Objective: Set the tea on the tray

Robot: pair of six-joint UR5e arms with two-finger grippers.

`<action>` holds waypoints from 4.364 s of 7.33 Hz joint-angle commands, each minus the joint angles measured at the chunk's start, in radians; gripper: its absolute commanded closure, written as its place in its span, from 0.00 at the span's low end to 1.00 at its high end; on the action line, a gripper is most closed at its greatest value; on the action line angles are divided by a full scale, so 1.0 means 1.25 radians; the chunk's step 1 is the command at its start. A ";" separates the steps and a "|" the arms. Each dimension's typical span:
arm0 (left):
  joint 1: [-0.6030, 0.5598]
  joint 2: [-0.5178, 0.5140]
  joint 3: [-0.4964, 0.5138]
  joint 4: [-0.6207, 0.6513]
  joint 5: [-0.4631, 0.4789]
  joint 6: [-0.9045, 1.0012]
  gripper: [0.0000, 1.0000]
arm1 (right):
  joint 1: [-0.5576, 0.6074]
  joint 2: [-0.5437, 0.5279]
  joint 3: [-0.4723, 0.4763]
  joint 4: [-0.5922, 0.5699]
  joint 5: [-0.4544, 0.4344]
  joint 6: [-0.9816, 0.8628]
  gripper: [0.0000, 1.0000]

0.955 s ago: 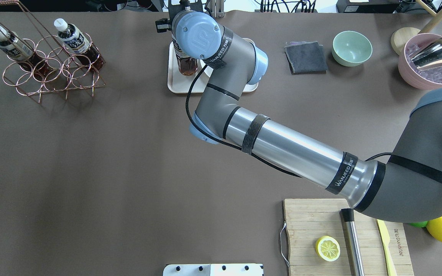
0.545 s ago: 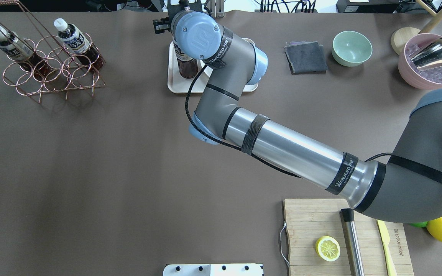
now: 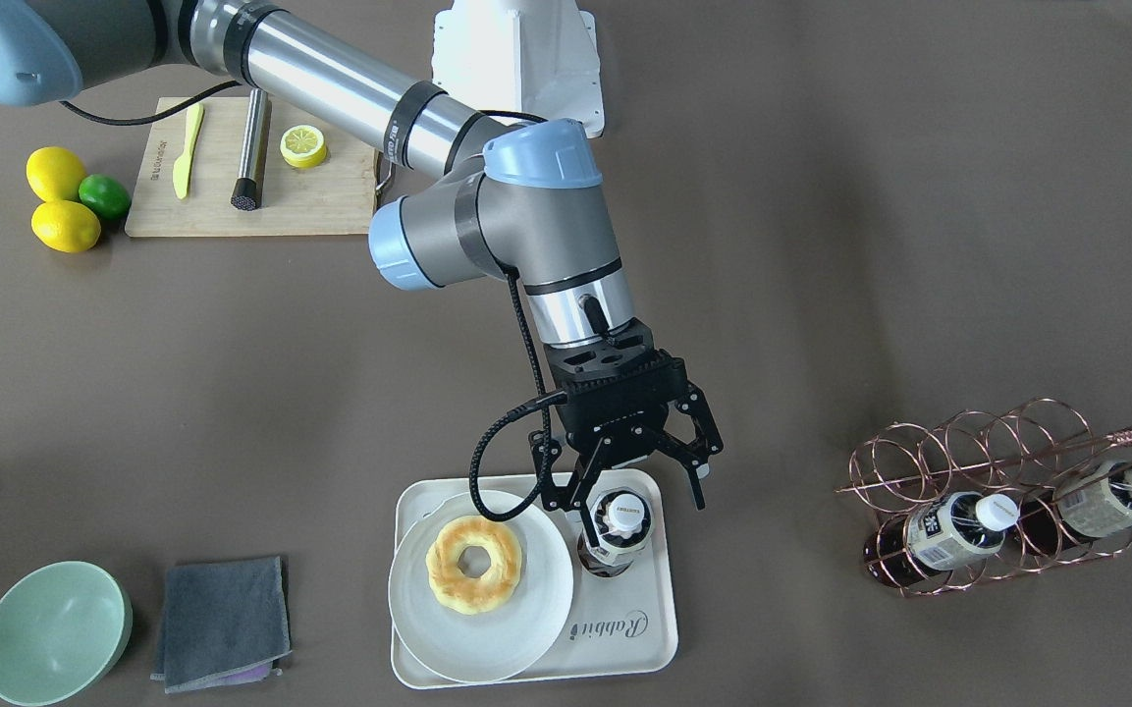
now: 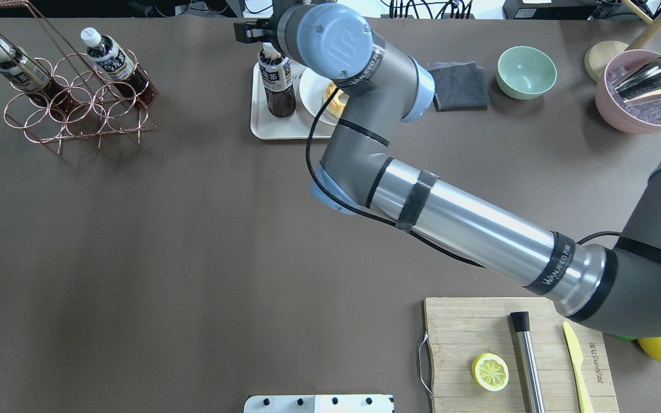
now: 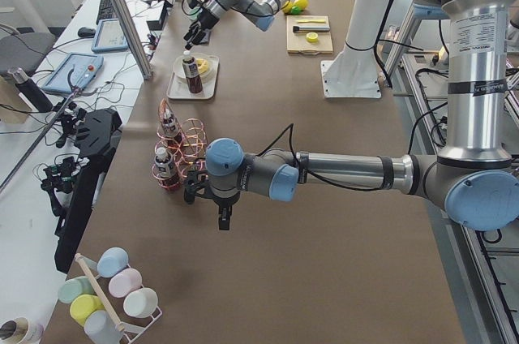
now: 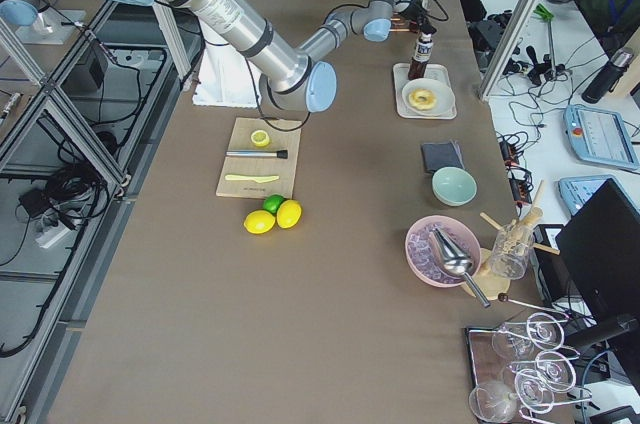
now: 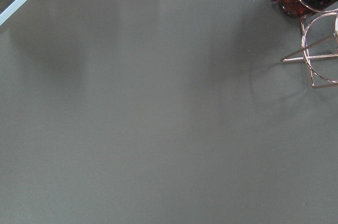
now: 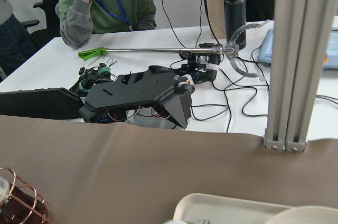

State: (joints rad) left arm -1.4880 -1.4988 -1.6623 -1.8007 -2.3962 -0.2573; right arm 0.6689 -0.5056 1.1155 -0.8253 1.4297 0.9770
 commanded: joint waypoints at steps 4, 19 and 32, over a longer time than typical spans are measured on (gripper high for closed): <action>-0.016 0.011 -0.027 0.000 0.000 0.001 0.01 | 0.202 -0.468 0.639 -0.560 0.388 0.122 0.00; -0.016 0.111 0.003 0.008 0.009 0.102 0.01 | 0.701 -0.944 0.499 -0.654 0.615 -0.775 0.00; -0.018 0.090 0.039 0.033 0.058 0.097 0.01 | 0.702 -0.956 0.500 -0.650 0.631 -0.779 0.00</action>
State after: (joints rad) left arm -1.5110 -1.3862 -1.6116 -1.7595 -2.3243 -0.1365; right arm 1.5458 -1.7012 1.7350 -1.6384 2.2167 0.0031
